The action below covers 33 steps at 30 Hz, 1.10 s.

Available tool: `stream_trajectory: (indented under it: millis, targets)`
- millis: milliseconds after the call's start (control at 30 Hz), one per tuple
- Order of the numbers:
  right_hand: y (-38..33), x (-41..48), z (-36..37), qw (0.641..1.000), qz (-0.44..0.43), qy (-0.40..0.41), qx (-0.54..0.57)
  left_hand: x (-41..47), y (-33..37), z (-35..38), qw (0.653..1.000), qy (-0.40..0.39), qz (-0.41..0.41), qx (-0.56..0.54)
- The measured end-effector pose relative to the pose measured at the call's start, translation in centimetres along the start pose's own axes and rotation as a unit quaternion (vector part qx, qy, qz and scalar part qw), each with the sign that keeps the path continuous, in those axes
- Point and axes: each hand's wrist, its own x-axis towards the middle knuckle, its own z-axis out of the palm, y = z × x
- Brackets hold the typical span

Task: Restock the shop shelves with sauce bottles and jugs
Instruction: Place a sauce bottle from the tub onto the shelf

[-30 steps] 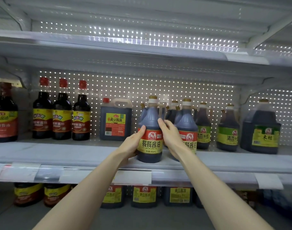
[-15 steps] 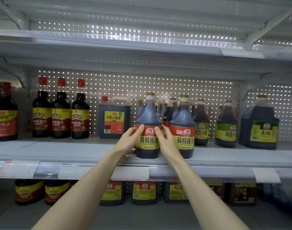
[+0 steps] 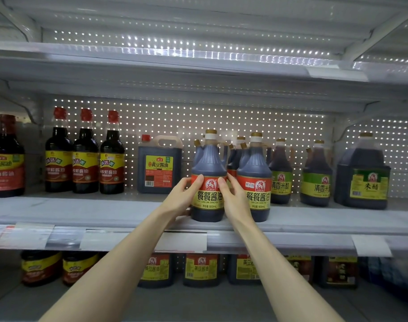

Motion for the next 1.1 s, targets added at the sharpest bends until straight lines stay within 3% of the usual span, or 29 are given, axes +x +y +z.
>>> stream_trajectory:
  millis: [1100]
  targets:
    - [-0.03,0.23,-0.26,1.000,0.027,-0.006,0.008,-0.50,-0.01,-0.01,1.000,0.004,0.001,0.023]
